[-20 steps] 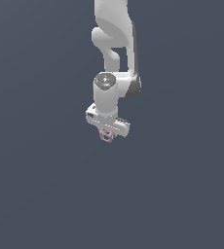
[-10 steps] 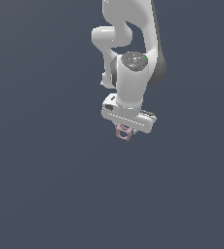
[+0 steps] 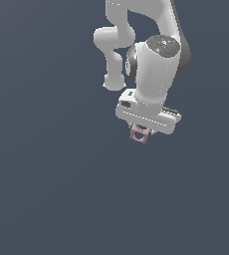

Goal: Pick up the object and move it to a goal position.

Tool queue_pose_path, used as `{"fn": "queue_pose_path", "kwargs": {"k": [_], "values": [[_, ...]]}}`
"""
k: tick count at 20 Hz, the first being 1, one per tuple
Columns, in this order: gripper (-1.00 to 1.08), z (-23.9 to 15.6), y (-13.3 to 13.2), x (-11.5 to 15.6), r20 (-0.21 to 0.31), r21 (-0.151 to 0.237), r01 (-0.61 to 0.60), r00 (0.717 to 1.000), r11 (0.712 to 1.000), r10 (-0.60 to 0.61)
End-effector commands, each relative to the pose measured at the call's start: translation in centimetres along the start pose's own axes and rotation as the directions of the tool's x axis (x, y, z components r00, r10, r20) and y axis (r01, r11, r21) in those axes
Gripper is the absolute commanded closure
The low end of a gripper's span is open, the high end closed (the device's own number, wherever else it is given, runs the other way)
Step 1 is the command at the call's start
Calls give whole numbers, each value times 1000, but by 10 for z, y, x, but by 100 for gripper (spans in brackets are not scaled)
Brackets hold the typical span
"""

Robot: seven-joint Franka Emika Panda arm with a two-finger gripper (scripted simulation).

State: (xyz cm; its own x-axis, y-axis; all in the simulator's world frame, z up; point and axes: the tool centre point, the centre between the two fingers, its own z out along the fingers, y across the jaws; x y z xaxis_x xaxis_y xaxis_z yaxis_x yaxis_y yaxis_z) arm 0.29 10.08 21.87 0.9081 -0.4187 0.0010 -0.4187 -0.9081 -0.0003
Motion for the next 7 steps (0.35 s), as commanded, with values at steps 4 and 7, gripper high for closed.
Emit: {"fn": "queue_pose_path", "kwargs": {"k": [4, 7], "values": [[108, -7, -8, 1, 1, 0, -1, 1000, 1000, 1], [108, -6, -7, 2, 1, 0, -1, 1000, 1000, 1]]}}
